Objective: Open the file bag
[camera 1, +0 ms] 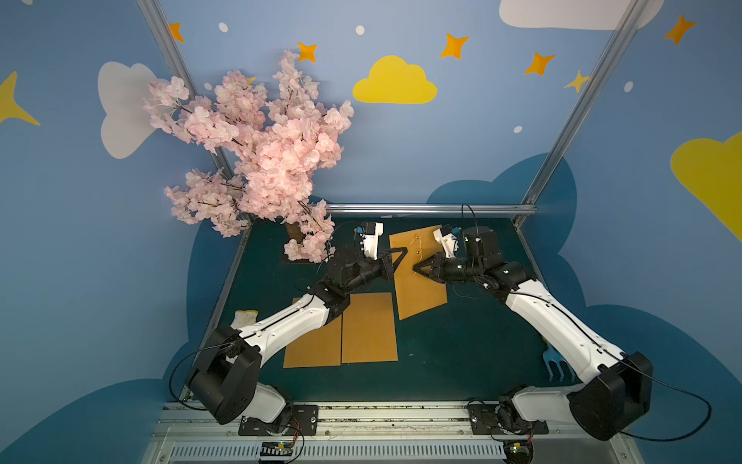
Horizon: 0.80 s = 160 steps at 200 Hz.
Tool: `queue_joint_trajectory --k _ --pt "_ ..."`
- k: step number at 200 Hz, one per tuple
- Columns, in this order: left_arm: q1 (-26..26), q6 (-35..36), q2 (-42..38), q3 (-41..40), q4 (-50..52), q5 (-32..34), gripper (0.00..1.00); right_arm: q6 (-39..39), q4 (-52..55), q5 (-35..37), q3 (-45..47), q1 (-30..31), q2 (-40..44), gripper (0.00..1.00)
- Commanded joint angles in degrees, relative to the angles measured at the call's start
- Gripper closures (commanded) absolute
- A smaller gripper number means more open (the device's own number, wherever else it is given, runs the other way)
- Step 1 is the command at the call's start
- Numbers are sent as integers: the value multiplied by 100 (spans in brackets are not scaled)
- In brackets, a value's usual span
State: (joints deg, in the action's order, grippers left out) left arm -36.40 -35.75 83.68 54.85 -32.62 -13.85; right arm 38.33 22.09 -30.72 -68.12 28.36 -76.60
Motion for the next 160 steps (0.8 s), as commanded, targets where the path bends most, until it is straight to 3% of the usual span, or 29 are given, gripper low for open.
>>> queue_joint_trajectory --k 1,24,160 --pt "-16 108 -34 -9 -148 13 97 -121 53 77 80 32 70 95" --pt "-3 123 -78 -44 -135 209 97 -256 210 143 88 37 113 100" --pt "46 24 -303 -335 -200 84 98 -1416 1455 910 -382 -436 170 100"
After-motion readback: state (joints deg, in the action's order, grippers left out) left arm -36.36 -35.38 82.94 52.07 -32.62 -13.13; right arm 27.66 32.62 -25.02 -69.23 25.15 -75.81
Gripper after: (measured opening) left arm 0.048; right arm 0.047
